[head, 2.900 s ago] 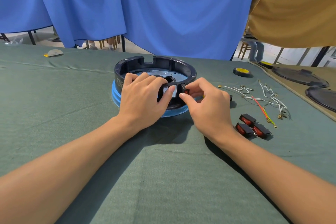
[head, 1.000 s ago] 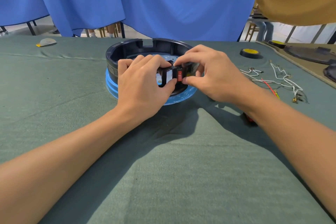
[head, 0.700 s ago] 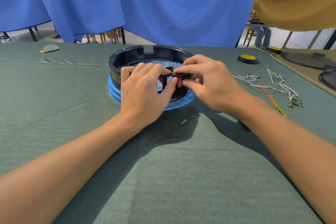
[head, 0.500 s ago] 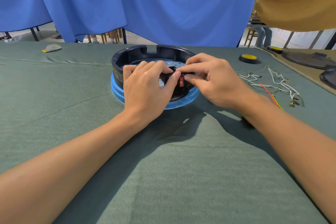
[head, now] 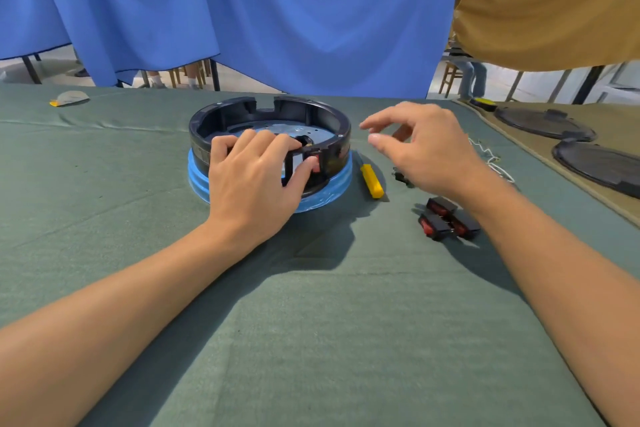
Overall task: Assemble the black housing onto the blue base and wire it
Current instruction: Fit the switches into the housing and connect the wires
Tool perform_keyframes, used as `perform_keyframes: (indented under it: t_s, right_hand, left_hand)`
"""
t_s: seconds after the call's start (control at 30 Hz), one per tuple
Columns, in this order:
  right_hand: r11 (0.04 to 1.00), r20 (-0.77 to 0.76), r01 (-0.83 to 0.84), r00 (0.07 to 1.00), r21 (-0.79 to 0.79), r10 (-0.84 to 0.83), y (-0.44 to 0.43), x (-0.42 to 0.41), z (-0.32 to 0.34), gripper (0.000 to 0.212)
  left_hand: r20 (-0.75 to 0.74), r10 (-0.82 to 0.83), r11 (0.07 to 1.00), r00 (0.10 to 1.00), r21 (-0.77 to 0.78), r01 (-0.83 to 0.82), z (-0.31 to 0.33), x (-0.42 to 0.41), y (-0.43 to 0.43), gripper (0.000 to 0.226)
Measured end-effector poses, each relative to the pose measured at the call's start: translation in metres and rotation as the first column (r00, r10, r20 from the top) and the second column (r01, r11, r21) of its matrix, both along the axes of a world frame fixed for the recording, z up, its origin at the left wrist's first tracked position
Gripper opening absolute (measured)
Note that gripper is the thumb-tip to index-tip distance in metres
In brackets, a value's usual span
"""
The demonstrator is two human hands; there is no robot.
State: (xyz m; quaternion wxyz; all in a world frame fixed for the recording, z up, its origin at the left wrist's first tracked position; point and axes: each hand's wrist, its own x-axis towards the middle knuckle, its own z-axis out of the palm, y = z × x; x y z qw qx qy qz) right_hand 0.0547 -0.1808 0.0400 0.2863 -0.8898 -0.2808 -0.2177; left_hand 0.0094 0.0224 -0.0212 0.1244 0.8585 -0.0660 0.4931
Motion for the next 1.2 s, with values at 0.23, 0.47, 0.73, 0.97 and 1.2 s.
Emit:
perform_keyframes:
  t_s: [0.23, 0.47, 0.73, 0.97, 1.2]
  right_hand:
    - [0.979, -0.182, 0.061, 0.979, -0.195, -0.097, -0.065, -0.006, -0.017, 0.012]
    - [0.896, -0.405, -0.183, 0.914, -0.405, 0.003, -0.083, -0.011, -0.010, 0.038]
    - [0.944, -0.343, -0.179, 0.936, -0.279, 0.076, -0.072, -0.014, -0.013, 0.034]
    - [0.988, -0.178, -0.144, 0.972, 0.047, 0.150, -0.031, -0.035, -0.021, 0.028]
    - [0.950, -0.109, -0.223, 0.962, 0.220, 0.251, -0.008, -0.041, -0.040, 0.038]
  left_hand:
    - [0.083, 0.111, 0.983, 0.990, 0.138, -0.122, -0.003, 0.001, -0.008, 0.033]
    - [0.079, 0.105, 0.981, 0.991, 0.155, -0.116, -0.002, -0.003, -0.011, 0.033]
    - [0.063, 0.055, 0.988, 0.996, 0.137, -0.064, -0.001, -0.004, -0.009, 0.030]
    - [0.164, -0.072, 0.980, 0.984, 0.195, 0.039, -0.001, -0.006, -0.007, 0.028]
    - [0.126, -0.280, 0.922, 0.952, 0.312, 0.230, -0.001, -0.012, -0.008, 0.026]
